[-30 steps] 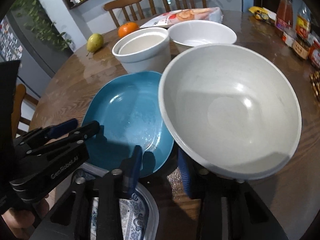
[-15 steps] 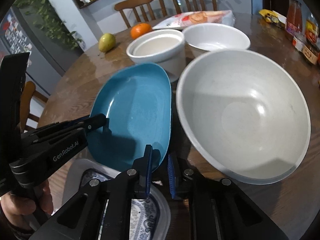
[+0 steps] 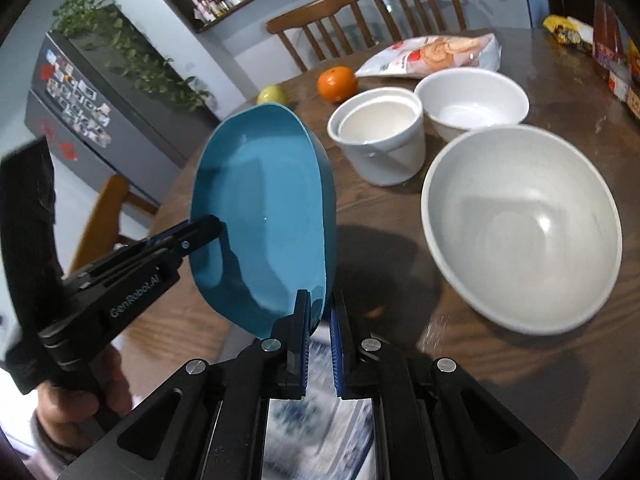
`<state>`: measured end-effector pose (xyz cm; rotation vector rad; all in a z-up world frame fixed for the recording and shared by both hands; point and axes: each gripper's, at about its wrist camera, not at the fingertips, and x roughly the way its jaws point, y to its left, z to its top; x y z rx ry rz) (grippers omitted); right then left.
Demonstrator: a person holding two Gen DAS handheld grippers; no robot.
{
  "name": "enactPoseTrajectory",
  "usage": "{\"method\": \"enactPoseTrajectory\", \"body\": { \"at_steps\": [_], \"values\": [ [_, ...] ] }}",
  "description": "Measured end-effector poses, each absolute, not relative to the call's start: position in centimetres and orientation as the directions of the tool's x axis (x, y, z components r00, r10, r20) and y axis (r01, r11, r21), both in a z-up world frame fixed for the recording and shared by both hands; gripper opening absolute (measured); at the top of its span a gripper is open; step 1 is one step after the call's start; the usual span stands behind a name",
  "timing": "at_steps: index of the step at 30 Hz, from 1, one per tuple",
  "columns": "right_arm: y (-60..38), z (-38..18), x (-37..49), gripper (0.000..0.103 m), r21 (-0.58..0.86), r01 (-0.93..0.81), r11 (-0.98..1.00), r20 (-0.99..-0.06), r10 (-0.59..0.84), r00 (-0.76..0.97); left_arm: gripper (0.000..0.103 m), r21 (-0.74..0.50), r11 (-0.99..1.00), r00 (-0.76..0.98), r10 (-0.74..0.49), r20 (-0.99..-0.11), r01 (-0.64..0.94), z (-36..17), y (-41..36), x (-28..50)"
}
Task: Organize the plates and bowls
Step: 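Lift the teal plate and lower it onto the stacked square plates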
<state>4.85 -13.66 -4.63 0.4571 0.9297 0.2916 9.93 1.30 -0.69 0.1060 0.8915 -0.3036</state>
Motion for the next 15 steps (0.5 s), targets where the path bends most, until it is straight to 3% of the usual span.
{"method": "enactPoseTrajectory", "body": {
  "at_steps": [10, 15],
  "values": [
    [-13.2, -8.1, -0.1, 0.013, 0.551, -0.044, 0.833, -0.772, 0.53, 0.351, 0.009, -0.015, 0.925, 0.476, -0.209, -0.854, 0.379, -2.6, 1.4, 4.2],
    [-12.4, -10.4, -1.3, 0.013, 0.605, -0.01, 0.796, -0.768, 0.587, 0.256, 0.012, 0.071, 0.903, 0.422, -0.128, -0.897, 0.424, -4.7, 1.0, 2.9]
  ]
}}
